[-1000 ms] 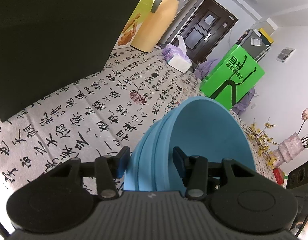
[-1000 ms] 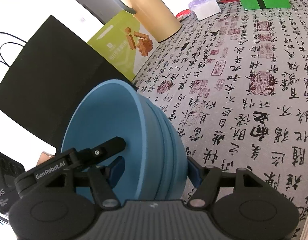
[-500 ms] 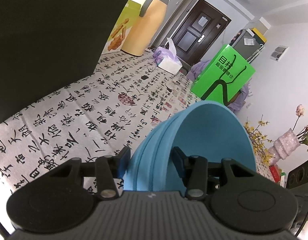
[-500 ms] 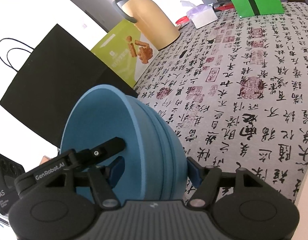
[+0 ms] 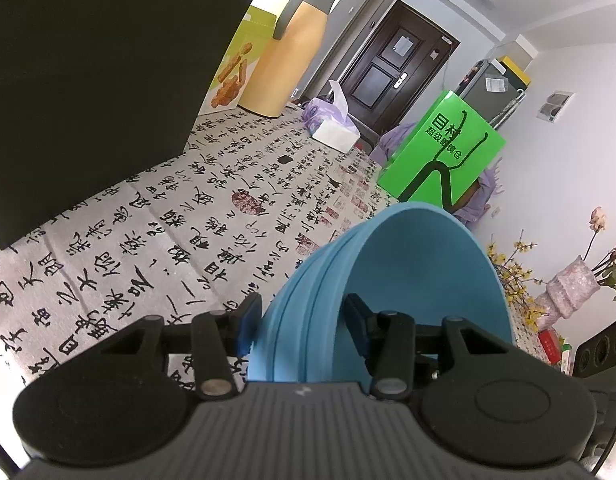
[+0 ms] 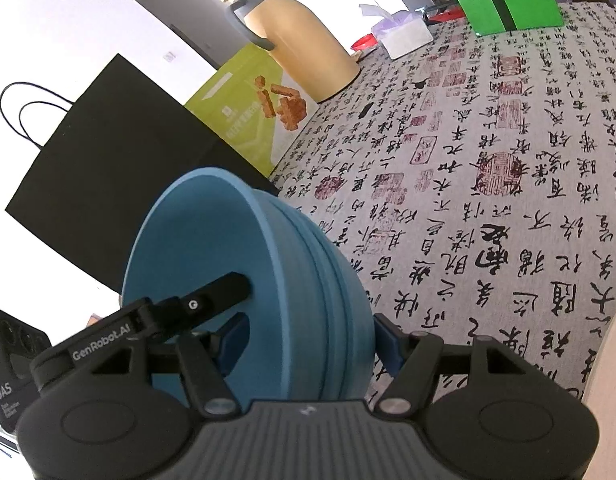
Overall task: Organize plates and bowls
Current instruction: 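Lift the blue bowl stack off the table with both grippers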
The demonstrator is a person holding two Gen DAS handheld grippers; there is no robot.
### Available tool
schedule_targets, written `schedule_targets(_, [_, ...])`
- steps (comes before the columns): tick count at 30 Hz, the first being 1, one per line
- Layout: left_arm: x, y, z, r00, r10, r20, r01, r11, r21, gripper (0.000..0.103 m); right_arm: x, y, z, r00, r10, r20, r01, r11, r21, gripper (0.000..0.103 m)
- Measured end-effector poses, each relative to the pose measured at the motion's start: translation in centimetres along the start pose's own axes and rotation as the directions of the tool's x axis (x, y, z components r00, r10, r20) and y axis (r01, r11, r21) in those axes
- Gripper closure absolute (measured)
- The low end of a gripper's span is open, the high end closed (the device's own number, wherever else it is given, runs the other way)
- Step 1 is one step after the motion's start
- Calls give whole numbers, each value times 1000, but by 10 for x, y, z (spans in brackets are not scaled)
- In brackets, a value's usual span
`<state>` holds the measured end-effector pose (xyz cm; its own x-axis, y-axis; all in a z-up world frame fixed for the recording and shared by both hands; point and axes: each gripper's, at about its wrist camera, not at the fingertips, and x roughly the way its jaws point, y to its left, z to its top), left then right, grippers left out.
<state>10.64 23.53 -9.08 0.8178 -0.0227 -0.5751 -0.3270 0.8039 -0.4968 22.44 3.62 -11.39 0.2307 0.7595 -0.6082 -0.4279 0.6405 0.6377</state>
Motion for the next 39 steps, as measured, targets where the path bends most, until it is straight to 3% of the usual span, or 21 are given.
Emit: schedule_targets(39, [-14,-34,-13,1000,-12,12,11,1000,21,57,-36,-11,-6,999,29,35,-30,999,21,36])
